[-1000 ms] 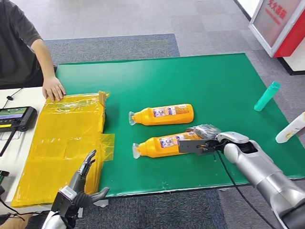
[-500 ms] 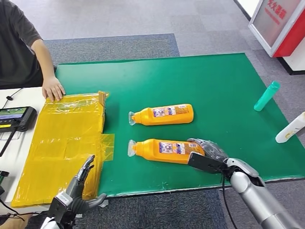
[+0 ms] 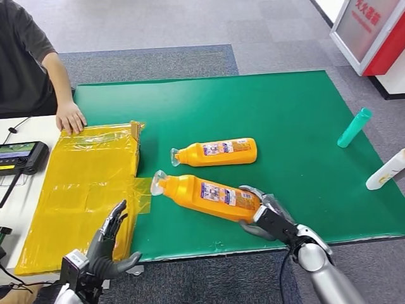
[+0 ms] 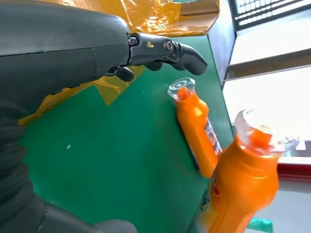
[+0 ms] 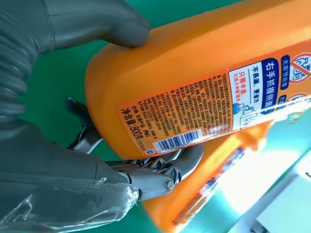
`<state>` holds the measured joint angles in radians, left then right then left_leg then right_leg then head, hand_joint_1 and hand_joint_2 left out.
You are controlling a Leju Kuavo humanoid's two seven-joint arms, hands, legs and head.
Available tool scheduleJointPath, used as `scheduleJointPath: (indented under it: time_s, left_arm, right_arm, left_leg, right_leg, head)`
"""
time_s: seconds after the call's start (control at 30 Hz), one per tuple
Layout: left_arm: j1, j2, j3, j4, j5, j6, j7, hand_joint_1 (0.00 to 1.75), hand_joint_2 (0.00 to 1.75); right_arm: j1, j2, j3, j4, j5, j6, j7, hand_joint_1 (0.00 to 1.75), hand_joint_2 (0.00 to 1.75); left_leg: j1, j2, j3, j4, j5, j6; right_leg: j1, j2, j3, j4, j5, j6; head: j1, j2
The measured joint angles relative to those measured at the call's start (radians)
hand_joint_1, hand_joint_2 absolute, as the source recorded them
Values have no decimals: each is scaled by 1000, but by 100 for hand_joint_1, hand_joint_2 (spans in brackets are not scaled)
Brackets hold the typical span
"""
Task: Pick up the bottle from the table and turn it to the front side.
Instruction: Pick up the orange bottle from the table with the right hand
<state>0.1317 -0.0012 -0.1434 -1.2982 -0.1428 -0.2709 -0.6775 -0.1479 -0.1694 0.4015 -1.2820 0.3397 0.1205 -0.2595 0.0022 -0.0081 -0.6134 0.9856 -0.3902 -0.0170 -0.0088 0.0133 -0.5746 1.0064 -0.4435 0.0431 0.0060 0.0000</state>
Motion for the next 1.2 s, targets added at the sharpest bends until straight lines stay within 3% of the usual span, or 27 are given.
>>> scheduleJointPath:
  time_s: [0.57,1.2]
  left_arm:
    - [-121,-82,3,-22,119,-227,0,0,175]
    - [-167,-121,5,7,265,-297,27,0,175]
  right_arm:
    - [8,136,-17,-18,-33,12,-84,175,175]
    - [18,191,-12,-66,-86,-4,-155,175,175]
  left_leg:
    - [0,0,0,0,1,0]
    - [0,0,0,0,1,0]
  right_leg:
    - [0,0,0,0,1,0]
    - [0,0,0,0,1,0]
  head:
    - [0,0]
    - [0,0]
